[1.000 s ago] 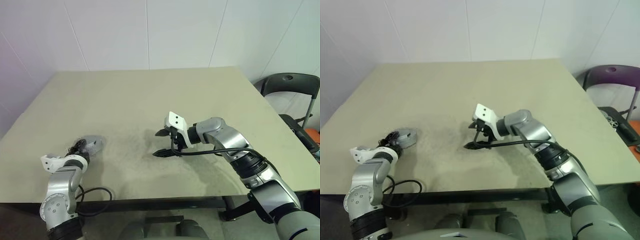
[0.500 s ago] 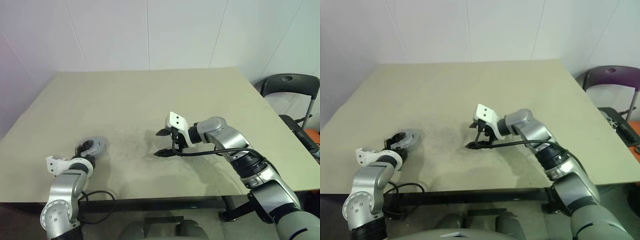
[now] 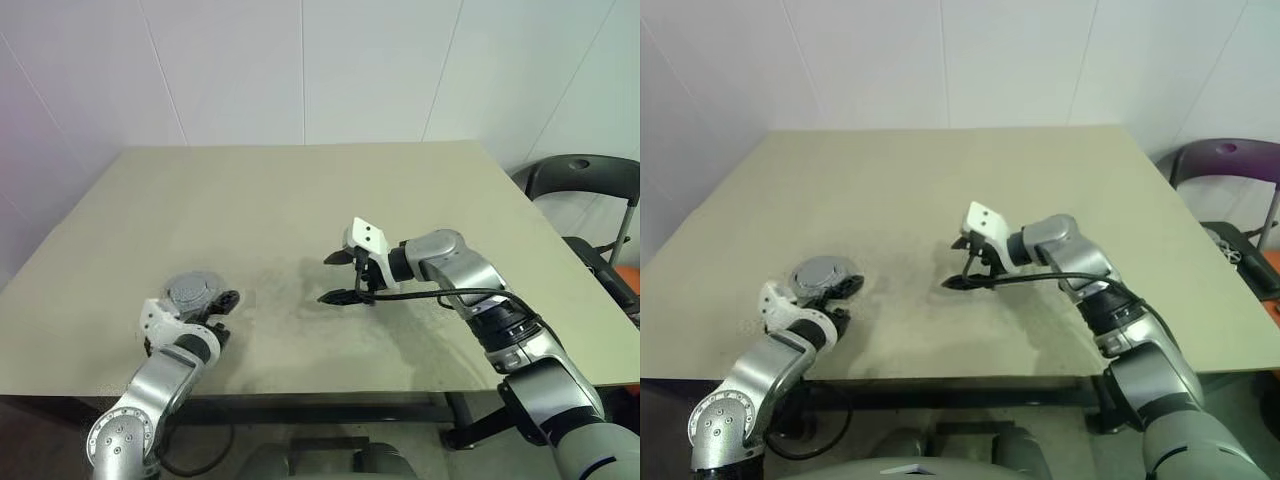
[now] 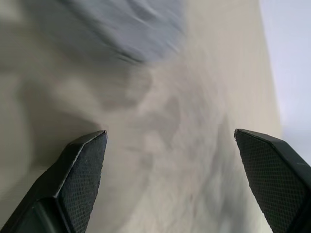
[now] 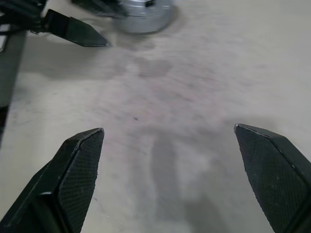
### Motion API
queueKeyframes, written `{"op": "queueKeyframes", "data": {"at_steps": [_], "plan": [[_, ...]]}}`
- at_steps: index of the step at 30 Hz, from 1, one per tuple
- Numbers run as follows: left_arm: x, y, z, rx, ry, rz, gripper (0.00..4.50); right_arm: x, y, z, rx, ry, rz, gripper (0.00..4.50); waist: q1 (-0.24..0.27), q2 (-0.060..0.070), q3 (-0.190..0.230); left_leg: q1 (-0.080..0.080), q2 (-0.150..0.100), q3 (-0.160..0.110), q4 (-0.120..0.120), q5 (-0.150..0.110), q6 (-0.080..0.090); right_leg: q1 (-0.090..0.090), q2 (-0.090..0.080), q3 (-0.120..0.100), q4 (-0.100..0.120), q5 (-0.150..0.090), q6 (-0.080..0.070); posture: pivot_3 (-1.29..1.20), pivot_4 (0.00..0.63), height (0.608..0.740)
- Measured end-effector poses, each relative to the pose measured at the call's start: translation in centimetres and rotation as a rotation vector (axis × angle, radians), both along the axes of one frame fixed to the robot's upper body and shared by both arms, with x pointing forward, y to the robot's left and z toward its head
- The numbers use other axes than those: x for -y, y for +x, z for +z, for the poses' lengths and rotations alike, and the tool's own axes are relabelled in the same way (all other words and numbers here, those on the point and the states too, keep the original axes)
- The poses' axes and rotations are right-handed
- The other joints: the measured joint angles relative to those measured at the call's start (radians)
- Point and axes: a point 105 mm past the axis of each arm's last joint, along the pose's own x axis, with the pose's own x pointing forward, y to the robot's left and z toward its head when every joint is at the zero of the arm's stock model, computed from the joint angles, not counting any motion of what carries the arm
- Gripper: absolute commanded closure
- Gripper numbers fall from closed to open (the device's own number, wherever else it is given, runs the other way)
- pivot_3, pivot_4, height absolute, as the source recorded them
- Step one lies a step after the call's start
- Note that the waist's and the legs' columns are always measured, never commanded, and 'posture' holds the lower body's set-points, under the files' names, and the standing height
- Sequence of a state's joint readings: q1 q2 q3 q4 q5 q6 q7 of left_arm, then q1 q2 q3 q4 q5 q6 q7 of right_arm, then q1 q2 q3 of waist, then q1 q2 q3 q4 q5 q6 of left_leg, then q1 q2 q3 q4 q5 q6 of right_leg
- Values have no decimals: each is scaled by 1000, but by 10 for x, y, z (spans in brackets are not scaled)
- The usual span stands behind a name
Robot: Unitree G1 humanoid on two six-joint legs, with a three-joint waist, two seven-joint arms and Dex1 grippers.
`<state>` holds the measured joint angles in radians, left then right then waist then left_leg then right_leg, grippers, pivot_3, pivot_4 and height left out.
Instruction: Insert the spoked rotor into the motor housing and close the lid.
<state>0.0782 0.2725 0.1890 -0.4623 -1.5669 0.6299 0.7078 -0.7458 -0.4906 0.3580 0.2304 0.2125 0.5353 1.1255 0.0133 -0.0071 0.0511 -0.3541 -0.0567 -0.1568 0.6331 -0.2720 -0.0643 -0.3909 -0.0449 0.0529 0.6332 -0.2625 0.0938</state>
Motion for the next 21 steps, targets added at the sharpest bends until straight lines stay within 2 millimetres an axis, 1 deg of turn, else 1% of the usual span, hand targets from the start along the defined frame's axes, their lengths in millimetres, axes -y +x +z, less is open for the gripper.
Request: {"op": "queueKeyframes", "data": {"at_steps": [3,5,8,10,12,15,18,21], "plan": [[5,12,18,99,167,-134,44,7,3,0,-5,16,-29,0,-3,0,0,0,0,0,-1,0,0,-1,0,0,0,0,0,0,0,740],[5,19,27,164,321,-238,44,12,3,-3,-15,27,-52,0,-4,0,0,-1,1,1,-2,0,0,-2,1,1,0,1,1,0,0,740],[-3,26,37,248,499,-324,44,17,4,-6,-19,31,-74,0,-9,2,0,-1,1,3,-3,0,0,-4,0,2,0,1,2,0,0,740],[-10,27,38,320,605,-404,44,20,4,-7,-21,37,-84,0,-12,2,0,-1,1,3,-5,0,0,-4,1,2,0,1,1,0,0,740],[-17,26,34,362,665,-458,44,24,3,-10,-27,33,-94,0,-12,3,1,-1,1,4,-5,0,0,-4,0,2,0,0,0,0,0,740],[-26,27,28,433,710,-501,44,28,2,-13,-33,40,-104,0,-12,4,1,-2,1,4,-4,0,0,-5,0,2,0,0,0,0,0,740],[-34,30,29,510,748,-538,44,29,2,-14,-30,44,-107,0,-12,4,1,-1,1,4,-4,0,0,-4,0,2,0,0,0,0,0,740],[-42,36,33,583,828,-557,44,30,2,-15,-19,49,-113,0,-10,4,1,-1,1,4,-3,0,0,-4,0,2,0,0,0,0,0,740]]}}
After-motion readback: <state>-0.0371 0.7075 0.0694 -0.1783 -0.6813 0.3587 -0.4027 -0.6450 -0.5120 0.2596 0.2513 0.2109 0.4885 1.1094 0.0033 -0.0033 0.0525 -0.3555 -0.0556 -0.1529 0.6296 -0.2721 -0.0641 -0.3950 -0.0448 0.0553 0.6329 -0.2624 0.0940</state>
